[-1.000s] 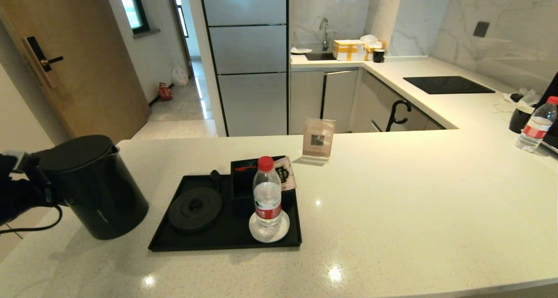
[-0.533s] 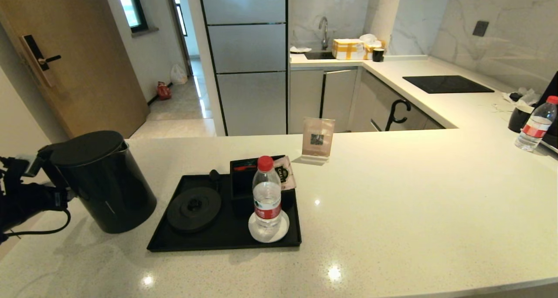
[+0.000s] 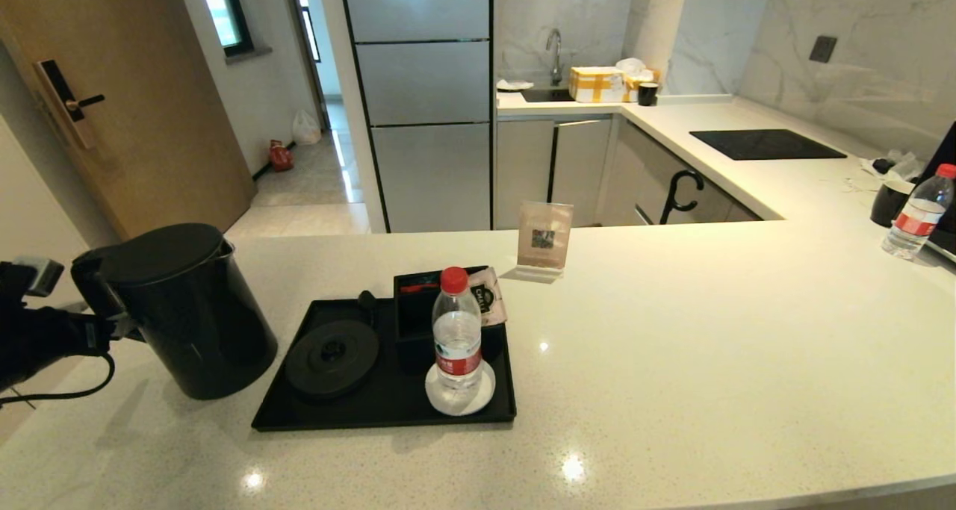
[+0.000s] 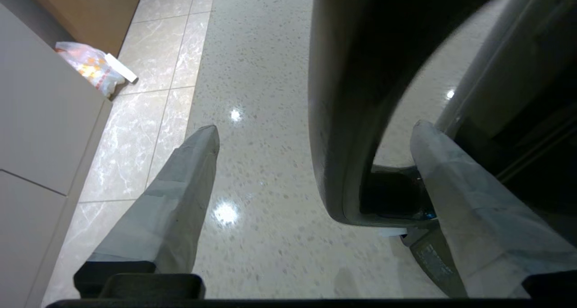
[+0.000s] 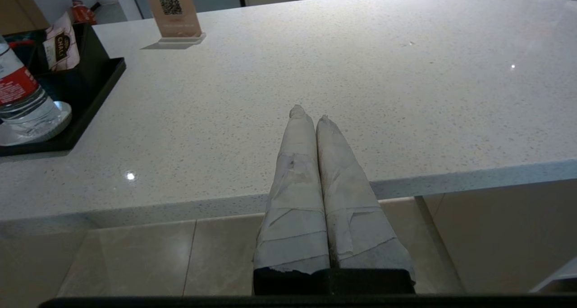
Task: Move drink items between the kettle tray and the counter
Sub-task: Place it on the left
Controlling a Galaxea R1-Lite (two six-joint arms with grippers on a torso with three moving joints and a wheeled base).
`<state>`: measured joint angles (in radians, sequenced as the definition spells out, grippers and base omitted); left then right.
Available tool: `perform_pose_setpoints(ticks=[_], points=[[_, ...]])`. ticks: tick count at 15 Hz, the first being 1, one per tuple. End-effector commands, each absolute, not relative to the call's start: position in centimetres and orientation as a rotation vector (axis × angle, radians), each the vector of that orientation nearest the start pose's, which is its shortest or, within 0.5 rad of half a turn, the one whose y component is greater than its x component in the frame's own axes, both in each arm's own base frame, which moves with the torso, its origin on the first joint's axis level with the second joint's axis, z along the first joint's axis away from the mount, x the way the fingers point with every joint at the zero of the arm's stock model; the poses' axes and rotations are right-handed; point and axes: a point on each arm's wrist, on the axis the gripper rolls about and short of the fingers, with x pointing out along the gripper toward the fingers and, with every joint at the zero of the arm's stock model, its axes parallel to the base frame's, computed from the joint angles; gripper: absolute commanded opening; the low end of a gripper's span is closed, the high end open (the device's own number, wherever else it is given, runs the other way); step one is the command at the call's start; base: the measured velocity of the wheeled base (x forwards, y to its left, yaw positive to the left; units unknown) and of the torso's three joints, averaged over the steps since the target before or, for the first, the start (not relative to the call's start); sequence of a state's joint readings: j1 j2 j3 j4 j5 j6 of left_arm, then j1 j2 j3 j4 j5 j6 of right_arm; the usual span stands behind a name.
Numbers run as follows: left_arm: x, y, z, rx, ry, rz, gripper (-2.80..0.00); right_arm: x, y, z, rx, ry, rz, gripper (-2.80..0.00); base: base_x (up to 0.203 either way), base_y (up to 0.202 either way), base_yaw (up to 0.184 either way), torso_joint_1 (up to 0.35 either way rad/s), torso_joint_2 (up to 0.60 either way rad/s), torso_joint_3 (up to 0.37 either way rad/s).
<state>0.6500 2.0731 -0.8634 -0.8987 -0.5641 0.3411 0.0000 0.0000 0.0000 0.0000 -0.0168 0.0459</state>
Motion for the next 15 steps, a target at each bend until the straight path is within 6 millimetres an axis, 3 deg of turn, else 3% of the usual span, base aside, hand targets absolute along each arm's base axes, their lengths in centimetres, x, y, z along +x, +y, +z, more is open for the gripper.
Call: perform_pose_setpoints(ticks=[1,10,15], points=[[29.3,21.0,10.9,0.174,0.244,0.046,0.00,-2.3,0.0,7.5,0.046,0.003,-0.017,-2.80,0.000,0.000,0.000,0.000,0.00,0.000],[26.8,20.5,11.6,0.149,0.252,0.082,0.00,-2.3,0.0,7.5,0.046,0.003,-0.017,-2.80,0.000,0.000,0.000,0.000,0.00,0.000],[22.8,19.6,13.3,0.129,0.240,0.139,0.00,-2.3,0.0,7.5,0.046,0.003,-0.017,-2.80,0.000,0.000,0.000,0.000,0.00,0.000]])
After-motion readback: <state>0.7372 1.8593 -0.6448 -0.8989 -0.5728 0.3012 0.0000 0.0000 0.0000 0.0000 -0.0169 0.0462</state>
